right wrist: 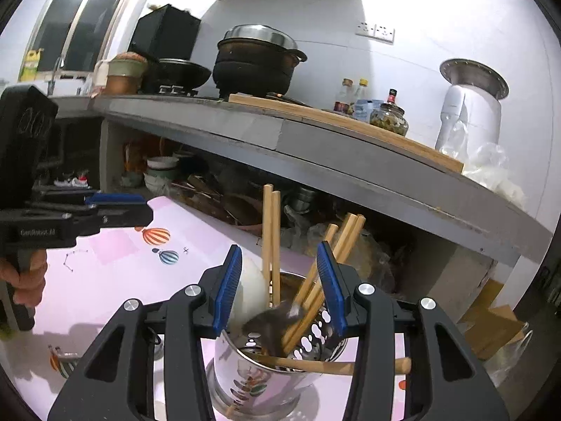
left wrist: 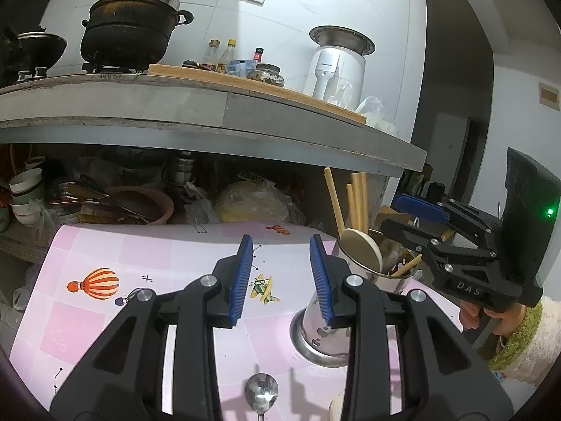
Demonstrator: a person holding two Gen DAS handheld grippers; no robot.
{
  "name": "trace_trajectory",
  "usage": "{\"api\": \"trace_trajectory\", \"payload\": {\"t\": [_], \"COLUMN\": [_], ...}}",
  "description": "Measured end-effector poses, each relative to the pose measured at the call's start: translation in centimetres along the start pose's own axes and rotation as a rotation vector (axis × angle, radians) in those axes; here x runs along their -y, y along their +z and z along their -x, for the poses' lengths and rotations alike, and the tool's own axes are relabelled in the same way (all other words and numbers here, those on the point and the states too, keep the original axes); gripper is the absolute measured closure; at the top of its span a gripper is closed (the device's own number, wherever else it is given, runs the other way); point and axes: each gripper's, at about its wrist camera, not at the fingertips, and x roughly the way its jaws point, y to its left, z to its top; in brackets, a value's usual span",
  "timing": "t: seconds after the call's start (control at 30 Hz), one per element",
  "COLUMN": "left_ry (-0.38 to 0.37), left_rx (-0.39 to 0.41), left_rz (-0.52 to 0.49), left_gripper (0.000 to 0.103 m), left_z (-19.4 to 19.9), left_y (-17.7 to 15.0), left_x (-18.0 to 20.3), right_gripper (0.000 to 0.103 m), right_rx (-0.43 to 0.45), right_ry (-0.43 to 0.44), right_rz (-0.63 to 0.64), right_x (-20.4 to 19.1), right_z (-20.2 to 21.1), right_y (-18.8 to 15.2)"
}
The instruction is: Organize utensils
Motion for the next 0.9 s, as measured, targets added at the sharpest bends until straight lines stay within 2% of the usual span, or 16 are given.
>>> {"api": "trace_trajectory", "payload": {"t": [0.1,0.27,0.4,0.57,0.73,0.9], "left_ry": [0.003,0.011,0.027,0.051,0.057,0.062], "left_rx": [0.002,-0.005,-0.019,-0.061,-0.142,-0.268], "left_rz": [0.002,0.005,0.011,0.022,0.061,0.078], "left_gripper": [0.071,0.069,0.063,0.054,0.042,0.037], "left_z": [0.2,0.7,1.8,3.5,4.8,4.3], "left_y": [0.0,-0.1,-0.4,-1.5,-3.1,-5.5], "left_x": [0.0,-0.1,-0.5,-1.3,-2.2,-2.4], "right_gripper": [0.059,0.059,0.055,0.049,0.044,0.042], "right_rx": [-0.008,0.019,0.03,-0.002,-0.104,-0.301], "right_ry": [0.004,0.025,0.037,0.068,0.124,0.219], "right_rz": [0.009,-0.059,-0.128,-0.219,-0.323,-0.474], "right_x": [0.0,1.4,3.0,4.3,4.3,2.9], "right_z": [0.2,2.4,5.3,8.3,10.0,8.0], "right_y": [0.0,0.9,1.5,0.9,-1.7,-6.8]}}
